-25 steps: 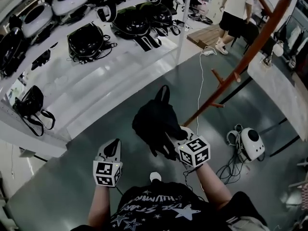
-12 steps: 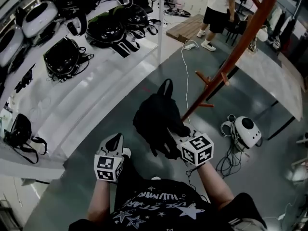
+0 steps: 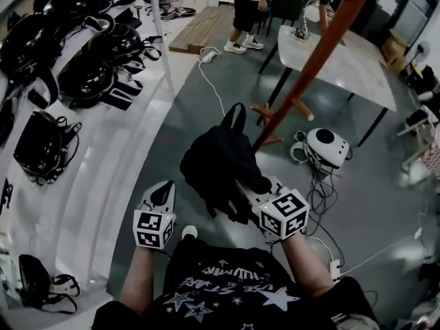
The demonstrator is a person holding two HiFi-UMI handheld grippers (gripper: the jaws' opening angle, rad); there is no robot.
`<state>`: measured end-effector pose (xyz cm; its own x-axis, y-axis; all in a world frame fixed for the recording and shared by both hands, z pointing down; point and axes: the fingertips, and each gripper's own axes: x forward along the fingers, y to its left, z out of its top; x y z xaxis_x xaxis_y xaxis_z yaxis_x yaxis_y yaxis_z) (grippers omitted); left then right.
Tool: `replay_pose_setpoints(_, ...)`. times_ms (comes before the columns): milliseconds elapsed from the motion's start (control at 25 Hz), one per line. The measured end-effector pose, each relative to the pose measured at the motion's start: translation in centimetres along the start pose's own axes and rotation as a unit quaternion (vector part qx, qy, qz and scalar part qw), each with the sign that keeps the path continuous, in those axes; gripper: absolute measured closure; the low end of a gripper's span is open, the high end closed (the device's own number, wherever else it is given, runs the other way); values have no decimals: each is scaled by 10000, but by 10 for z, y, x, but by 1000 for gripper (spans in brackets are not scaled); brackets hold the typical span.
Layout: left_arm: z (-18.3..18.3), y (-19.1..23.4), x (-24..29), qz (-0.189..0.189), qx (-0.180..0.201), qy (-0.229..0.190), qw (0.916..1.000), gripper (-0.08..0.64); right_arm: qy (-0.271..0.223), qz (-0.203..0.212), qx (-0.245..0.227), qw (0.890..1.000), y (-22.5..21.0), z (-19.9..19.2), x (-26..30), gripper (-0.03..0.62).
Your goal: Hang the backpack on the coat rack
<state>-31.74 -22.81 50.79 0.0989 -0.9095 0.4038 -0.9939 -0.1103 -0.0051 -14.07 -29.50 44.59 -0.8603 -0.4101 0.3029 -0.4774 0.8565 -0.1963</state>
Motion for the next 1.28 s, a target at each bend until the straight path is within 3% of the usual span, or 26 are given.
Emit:
replay_pose_setpoints(240,24,11,43,-918,377,-89,9950,540,-124,-974,217,9949,-7,9,-4,537)
replay_pose_setpoints(560,25,14,78,-1714,595,9,9834,540,-189,-1737,399,9838,-19,13,0,537)
replay_pose_setpoints(880,24,27,94,-2066,704,81,9758,540,-289,-2189,692,9729,-30,10,7,537)
replay_pose_setpoints(1280,20,40,100,-2256,747,148,9712,540,-298,-2449,957,9644,-36,2,21,537)
